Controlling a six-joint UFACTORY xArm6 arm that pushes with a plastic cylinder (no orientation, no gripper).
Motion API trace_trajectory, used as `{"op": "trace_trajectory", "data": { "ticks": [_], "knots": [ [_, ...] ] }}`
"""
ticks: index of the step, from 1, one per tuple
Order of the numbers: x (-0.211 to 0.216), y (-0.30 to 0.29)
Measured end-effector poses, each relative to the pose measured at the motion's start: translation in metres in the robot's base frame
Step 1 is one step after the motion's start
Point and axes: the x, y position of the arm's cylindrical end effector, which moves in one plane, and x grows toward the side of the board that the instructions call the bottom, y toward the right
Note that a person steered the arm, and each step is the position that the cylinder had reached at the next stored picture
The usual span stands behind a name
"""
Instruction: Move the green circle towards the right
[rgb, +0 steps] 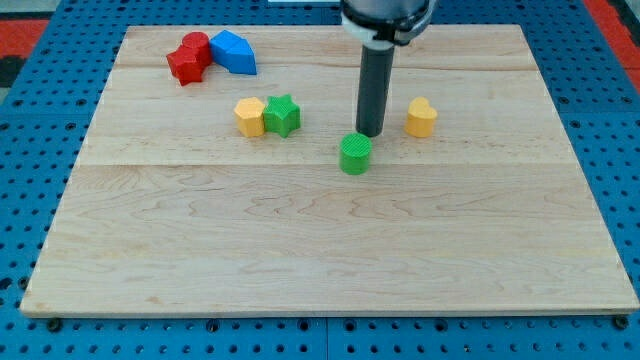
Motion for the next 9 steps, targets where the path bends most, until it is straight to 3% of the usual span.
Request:
{"op": "trace_trajectory", "data": {
  "ticks": [2,3,4,5,7,8,9],
  "knots": [
    [-0.091,-0.008],
    [-0.133,0.038],
    [-0.122,0.115],
    [-0.069,0.12],
    [0.048,0.011],
    [0.048,-0.014],
    [0.03,0.022]
  ]
}}
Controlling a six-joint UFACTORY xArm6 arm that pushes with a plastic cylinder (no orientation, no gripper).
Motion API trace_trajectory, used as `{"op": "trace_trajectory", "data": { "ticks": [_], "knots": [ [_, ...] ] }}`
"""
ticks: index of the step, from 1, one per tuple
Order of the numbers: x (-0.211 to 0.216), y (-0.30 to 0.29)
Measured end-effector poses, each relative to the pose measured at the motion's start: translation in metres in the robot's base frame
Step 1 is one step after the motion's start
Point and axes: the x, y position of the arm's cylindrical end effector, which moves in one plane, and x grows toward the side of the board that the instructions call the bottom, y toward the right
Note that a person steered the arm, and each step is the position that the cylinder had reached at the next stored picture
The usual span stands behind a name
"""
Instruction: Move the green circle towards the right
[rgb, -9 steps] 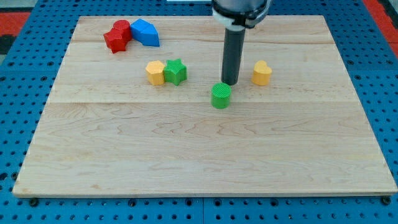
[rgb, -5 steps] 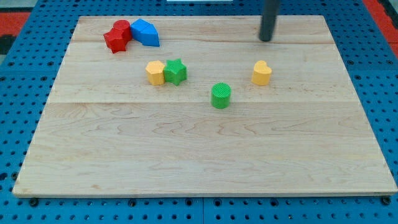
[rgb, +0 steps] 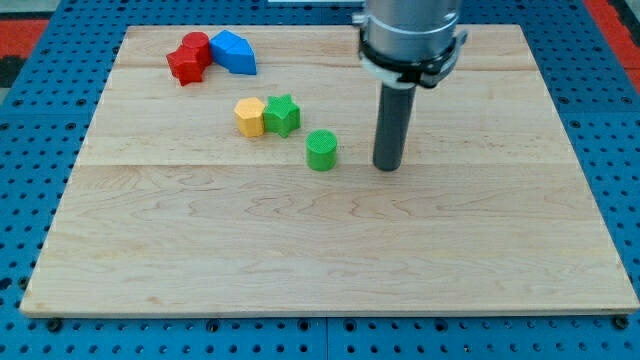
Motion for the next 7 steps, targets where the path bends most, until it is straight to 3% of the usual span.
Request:
{"op": "trace_trajectory", "data": {
  "ticks": [1,3,4,5,6,7],
  "knots": [
    [-0.03,-0.054],
    [0.087,-0.164],
    [0.035,-0.178],
    [0.074,-0.227],
    [0.112,-0.227],
    [0.134,-0.173]
  ]
}}
